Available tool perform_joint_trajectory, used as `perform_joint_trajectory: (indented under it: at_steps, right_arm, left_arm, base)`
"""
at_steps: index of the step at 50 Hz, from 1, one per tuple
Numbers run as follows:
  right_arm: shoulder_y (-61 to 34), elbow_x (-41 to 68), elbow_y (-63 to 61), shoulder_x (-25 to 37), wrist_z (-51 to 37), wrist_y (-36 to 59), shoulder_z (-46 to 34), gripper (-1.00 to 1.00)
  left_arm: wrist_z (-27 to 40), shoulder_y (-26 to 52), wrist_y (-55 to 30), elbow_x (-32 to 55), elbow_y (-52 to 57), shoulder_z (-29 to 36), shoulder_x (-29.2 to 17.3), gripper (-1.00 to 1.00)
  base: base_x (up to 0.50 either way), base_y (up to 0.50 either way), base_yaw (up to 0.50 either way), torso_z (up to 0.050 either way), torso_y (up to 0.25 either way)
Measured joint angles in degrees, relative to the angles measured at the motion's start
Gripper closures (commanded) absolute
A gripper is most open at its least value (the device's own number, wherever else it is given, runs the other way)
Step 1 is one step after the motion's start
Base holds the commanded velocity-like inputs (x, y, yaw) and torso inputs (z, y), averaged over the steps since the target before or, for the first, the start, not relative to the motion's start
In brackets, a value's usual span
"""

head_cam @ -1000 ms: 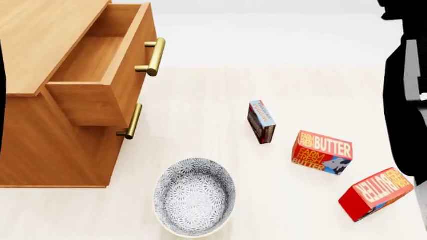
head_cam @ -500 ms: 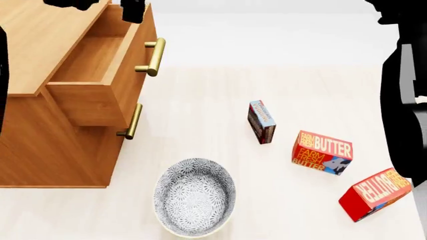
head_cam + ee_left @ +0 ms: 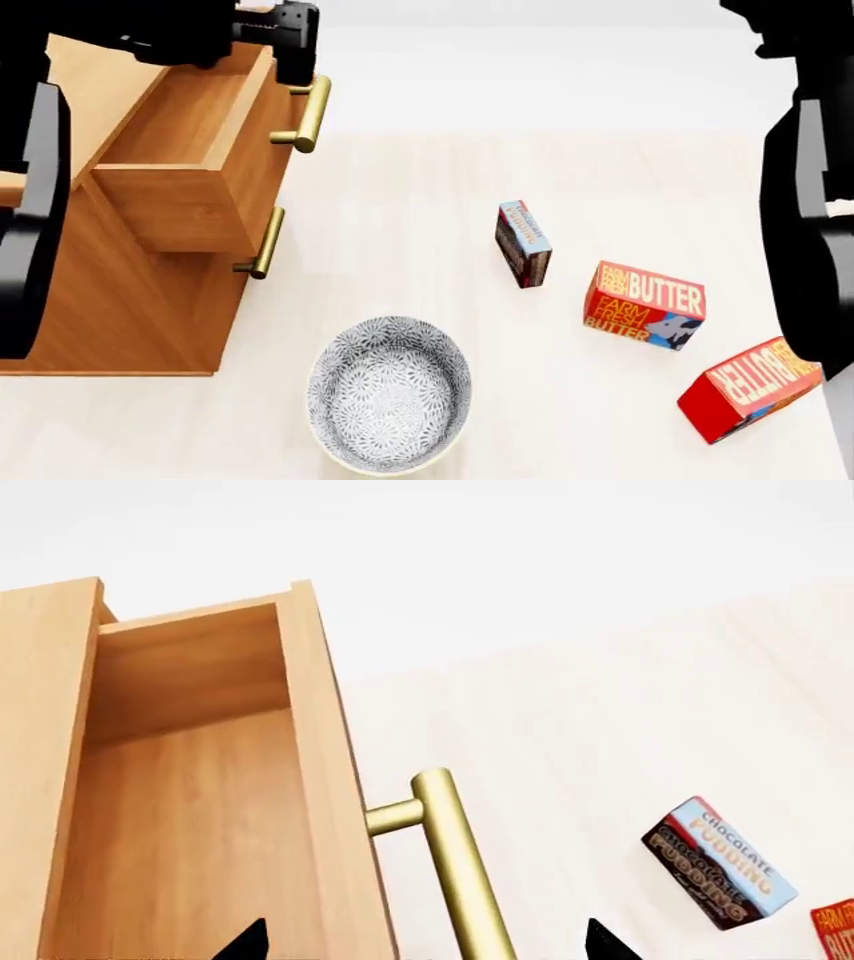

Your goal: Put the chocolate pudding in the top drawer of the cabinet and close it.

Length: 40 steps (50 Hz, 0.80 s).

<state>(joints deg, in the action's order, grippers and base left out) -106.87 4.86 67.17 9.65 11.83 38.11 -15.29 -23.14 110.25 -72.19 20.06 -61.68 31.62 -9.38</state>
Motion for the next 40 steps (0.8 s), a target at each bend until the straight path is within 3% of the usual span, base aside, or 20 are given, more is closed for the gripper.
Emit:
perform_joint_trajectory:
  at_steps: [40]
  right_arm:
    - [-0.15, 0.04, 3.53, -0.42, 0.24, -2.24, -1.05, -1.0]
  left_arm:
    - [1.07, -3.55, 5.17, 0.0, -6.65, -0.98, 1.26, -1.0]
  base:
    - [0.0, 0.0, 0.0, 0.0, 0.0]
